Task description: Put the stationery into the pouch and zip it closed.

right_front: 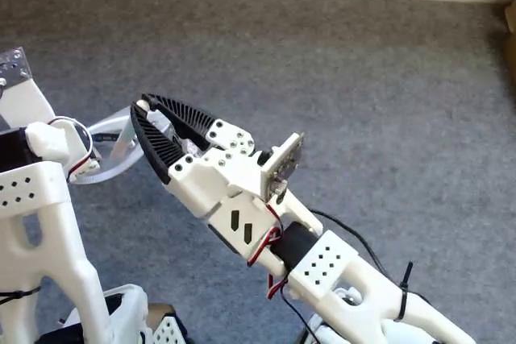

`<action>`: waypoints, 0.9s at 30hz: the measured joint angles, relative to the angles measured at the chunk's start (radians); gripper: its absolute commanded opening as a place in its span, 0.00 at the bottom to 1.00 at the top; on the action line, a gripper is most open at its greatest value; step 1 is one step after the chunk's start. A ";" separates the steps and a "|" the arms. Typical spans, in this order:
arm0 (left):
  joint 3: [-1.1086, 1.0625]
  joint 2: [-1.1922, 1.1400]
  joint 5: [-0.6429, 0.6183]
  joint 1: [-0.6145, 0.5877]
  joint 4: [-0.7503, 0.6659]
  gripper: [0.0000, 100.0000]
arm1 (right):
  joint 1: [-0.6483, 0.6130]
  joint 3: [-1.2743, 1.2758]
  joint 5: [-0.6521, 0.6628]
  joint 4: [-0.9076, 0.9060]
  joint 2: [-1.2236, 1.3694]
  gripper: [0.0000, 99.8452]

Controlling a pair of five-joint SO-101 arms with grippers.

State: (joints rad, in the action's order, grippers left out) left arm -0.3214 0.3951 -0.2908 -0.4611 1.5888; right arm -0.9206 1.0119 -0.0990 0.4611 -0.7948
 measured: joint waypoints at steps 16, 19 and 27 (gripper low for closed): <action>0.000 0.000 0.000 0.000 0.000 0.01 | -0.009 0.000 0.000 -0.048 0.000 0.13; 0.000 0.000 0.000 0.000 0.000 0.01 | -0.011 0.000 0.000 -0.048 0.000 0.13; 0.000 0.000 0.000 -0.003 0.000 0.01 | -0.009 0.031 0.000 -0.048 0.000 0.13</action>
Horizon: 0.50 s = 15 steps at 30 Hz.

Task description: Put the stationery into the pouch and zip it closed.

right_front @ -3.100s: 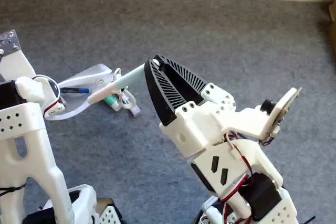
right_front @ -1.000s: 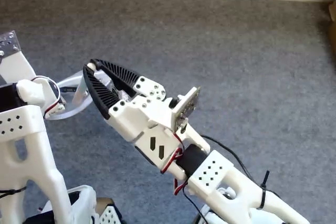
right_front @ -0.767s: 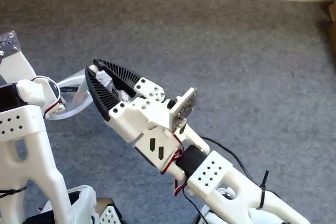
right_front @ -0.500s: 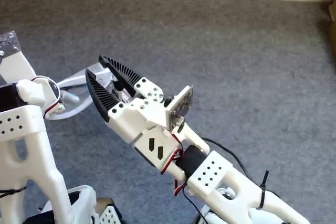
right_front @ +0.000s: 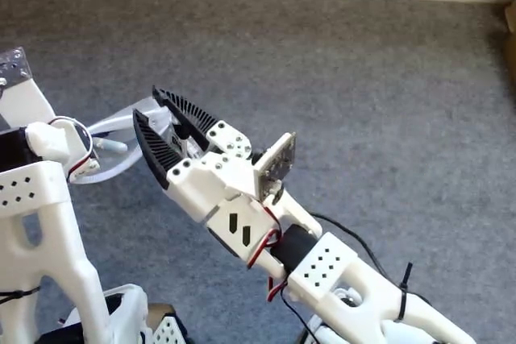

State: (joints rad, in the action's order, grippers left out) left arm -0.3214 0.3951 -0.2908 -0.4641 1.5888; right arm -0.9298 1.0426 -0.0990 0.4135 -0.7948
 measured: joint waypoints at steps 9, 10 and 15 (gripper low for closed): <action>0.069 -0.003 -0.005 -0.195 0.000 0.01 | 0.000 0.011 0.000 -0.201 -0.002 0.13; 0.072 -0.003 -0.005 -0.210 0.000 0.01 | 0.000 0.011 0.000 -0.242 -0.002 0.13; 0.084 -0.005 -0.087 -0.275 -0.009 0.01 | 0.000 -0.028 0.000 -0.430 -0.002 0.13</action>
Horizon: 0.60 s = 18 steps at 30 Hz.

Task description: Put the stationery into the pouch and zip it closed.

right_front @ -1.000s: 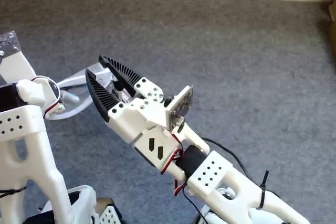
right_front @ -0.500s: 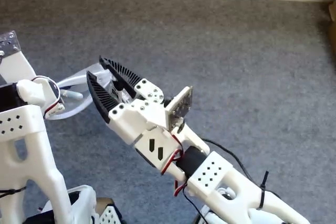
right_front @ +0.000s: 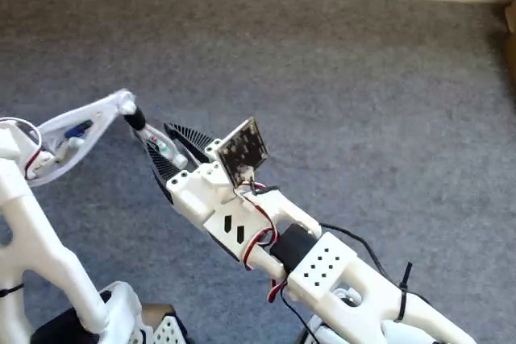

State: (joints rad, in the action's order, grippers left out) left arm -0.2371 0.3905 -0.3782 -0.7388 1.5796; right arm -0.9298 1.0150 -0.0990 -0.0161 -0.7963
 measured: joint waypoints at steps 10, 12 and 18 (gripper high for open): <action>0.003 0.000 -0.025 -0.044 -0.002 0.01 | 0.000 -0.149 0.000 -0.322 0.002 0.13; 0.003 0.000 -0.025 -0.044 -0.002 0.01 | 0.000 -0.166 0.002 -0.354 0.002 0.13; 0.003 0.000 -0.025 -0.044 -0.002 0.01 | 0.000 -0.192 0.002 -0.405 0.002 0.13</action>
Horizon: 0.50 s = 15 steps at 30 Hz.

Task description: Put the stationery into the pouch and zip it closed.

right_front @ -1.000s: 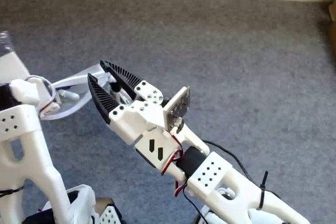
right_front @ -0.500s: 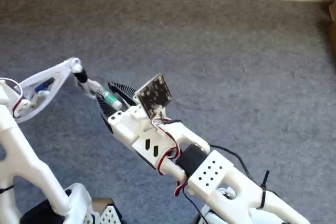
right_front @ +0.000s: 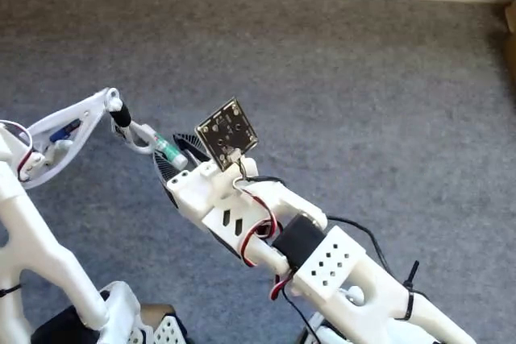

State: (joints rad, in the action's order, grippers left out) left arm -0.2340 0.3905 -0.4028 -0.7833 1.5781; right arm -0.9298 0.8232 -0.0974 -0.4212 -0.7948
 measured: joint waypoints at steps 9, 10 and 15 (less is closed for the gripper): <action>0.000 0.000 0.000 0.000 0.000 0.01 | 0.000 -0.063 0.074 -0.002 0.201 0.13; 0.000 0.000 0.000 0.000 0.000 0.01 | 0.003 -0.083 0.075 -0.002 0.242 0.13; 0.000 0.000 0.000 0.000 0.000 0.01 | 0.068 -0.170 0.080 -0.002 0.411 0.13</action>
State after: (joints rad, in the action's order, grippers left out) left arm -0.2340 0.3905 -0.4028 -0.7833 1.5781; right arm -0.8623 0.6529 -0.0176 -0.4227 -0.3836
